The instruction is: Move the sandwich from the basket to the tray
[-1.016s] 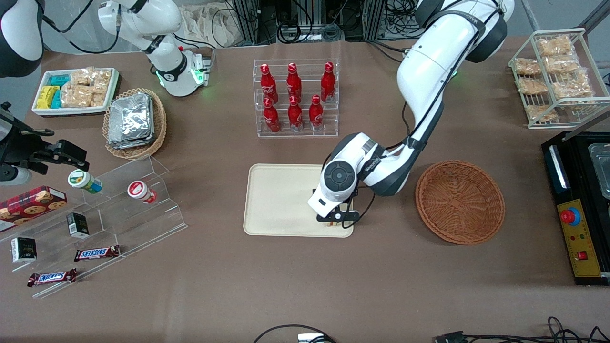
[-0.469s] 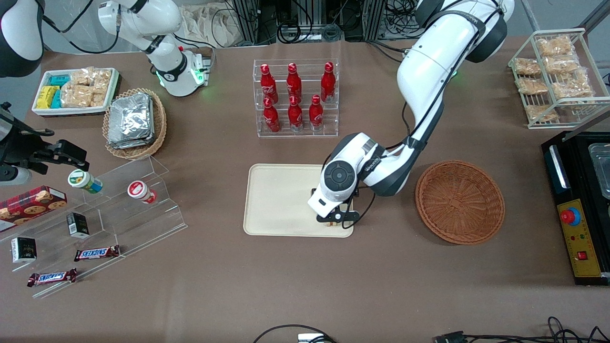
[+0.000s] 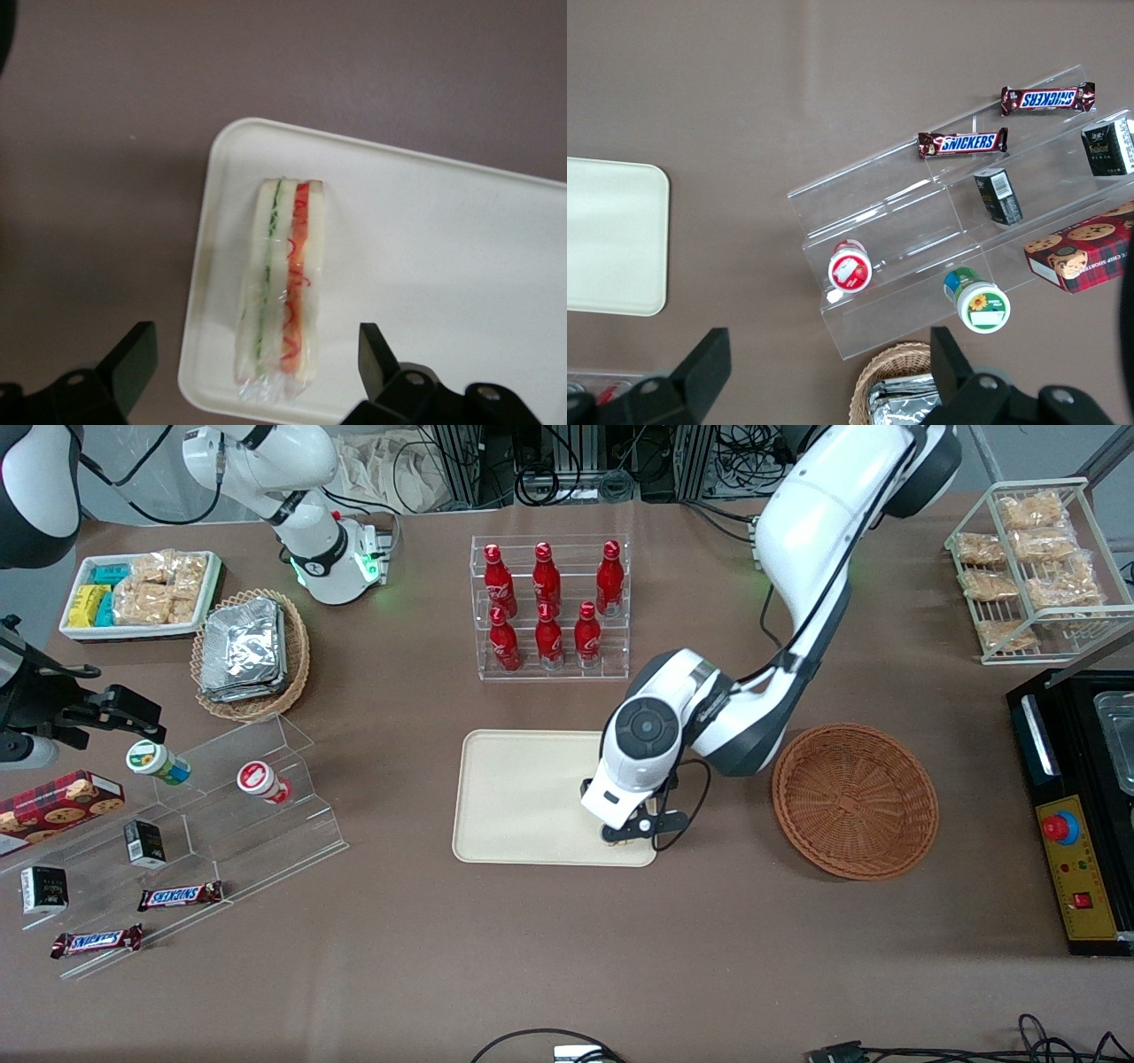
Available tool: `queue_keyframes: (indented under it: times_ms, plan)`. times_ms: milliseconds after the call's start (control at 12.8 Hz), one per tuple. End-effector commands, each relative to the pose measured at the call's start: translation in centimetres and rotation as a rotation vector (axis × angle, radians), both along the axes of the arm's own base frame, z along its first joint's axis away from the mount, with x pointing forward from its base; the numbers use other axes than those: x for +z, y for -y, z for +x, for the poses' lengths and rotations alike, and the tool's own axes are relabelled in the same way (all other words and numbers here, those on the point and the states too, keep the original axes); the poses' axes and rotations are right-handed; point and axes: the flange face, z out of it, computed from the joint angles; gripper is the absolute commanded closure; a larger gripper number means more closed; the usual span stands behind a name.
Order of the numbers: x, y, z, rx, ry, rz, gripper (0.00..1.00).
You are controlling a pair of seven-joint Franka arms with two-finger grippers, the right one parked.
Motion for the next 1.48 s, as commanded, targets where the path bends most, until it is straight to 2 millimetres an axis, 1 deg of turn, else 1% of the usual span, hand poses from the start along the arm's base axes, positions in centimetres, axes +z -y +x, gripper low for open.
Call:
queue_keyframes:
  times_ms: [0,78,234,391,469,625,781,859,938,1016,1250,1406]
  plan:
    - [4.4,-4.6,-2.0,0.039,0.036,0.044,0.0]
    - [5.8,-5.8,-2.4,0.049,0.048,0.048,0.0]
    - [7.8,-8.0,-3.3,0.04,0.061,0.059,0.0]
    - [9.9,-10.9,-3.8,0.03,0.075,0.061,0.0]
    - [10.9,-11.9,-4.0,0.016,0.083,0.063,0.0]
    - [13.0,-15.8,-3.0,0.001,0.064,0.072,0.0]
    - [15.3,-18.9,-2.7,-0.019,0.061,0.054,0.0]
    - [16.2,-21.1,-2.3,-0.029,0.051,0.06,0.0]
    - [17.4,-22.8,-2.1,-0.042,0.04,0.054,0.0]
    - [18.3,-24.1,-1.9,-0.064,0.026,0.049,0.0]
    - [20.9,-29.5,-0.8,-0.12,-0.018,0.049,0.0]
    - [22.0,-32.9,-0.6,-0.18,-0.059,0.045,0.0]
